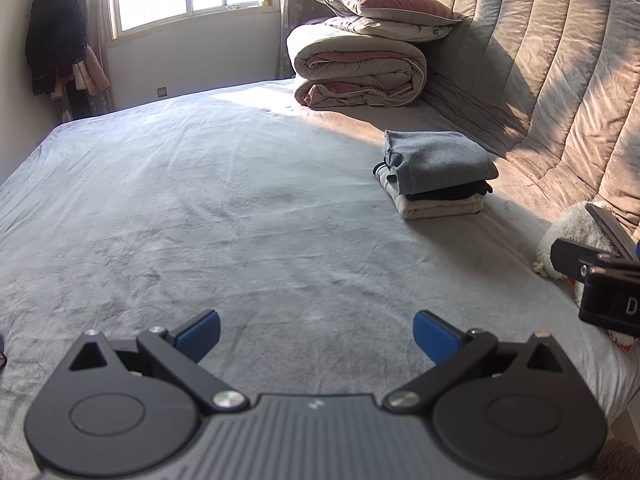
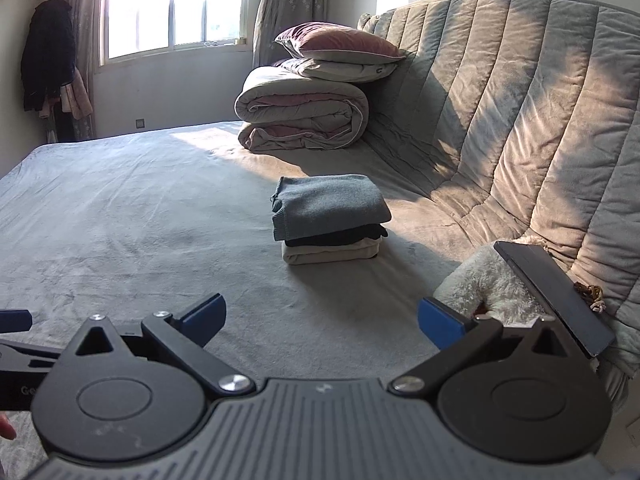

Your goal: Fold clothes

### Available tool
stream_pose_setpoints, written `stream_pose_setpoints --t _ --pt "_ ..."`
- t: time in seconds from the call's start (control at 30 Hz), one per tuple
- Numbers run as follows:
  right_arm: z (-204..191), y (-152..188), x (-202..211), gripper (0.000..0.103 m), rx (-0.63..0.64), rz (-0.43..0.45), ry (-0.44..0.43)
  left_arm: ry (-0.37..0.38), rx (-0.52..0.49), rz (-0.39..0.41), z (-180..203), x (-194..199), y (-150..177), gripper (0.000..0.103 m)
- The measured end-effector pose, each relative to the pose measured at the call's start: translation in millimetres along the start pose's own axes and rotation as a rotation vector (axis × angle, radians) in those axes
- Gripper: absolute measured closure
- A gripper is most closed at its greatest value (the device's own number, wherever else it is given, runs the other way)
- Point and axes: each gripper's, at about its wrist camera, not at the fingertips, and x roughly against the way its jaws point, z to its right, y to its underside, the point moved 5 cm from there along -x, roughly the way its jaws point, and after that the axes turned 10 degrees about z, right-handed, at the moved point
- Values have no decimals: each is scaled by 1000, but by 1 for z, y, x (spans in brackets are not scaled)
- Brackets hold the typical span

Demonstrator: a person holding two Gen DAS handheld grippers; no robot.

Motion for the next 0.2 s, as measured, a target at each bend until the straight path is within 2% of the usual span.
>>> stream_pose_setpoints --t 0.2 --pt "-8 -3 9 0 14 16 -2 -11 14 17 -9 10 -2 0"
